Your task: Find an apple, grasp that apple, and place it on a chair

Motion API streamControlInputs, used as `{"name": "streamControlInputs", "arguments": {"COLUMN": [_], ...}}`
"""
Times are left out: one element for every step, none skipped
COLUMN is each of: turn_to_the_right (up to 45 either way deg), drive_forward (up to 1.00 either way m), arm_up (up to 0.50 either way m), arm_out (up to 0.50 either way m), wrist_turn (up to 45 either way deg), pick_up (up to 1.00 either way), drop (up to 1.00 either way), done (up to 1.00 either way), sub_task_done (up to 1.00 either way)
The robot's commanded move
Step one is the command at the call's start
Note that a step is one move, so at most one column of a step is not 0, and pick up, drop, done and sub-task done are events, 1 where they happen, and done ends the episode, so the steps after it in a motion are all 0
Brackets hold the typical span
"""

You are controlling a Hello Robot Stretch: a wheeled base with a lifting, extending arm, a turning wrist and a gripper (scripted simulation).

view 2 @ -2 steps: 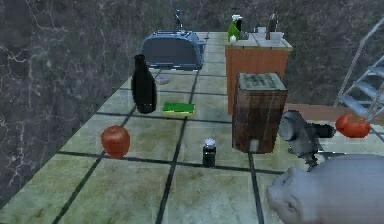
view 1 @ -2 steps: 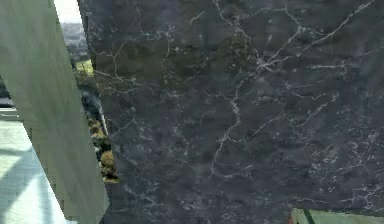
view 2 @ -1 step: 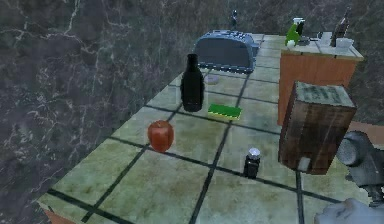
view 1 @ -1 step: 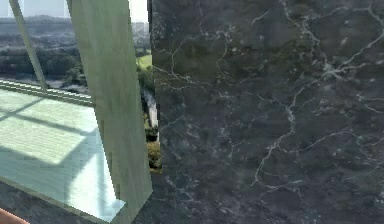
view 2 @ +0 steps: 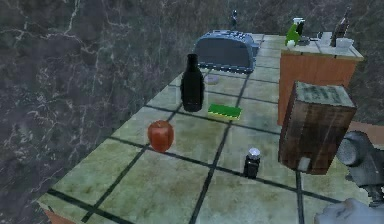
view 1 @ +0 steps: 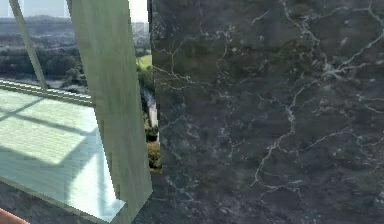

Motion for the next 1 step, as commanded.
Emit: {"name": "streamControlInputs", "arguments": {"turn_to_the_right": [0.0], "drive_forward": [0.0], "arm_up": [0.38], "arm_out": [0.0], "wrist_turn": [0.0], "pick_up": [0.0], "drop": [0.0], "done": [0.0], "sub_task_done": [0.0]}}
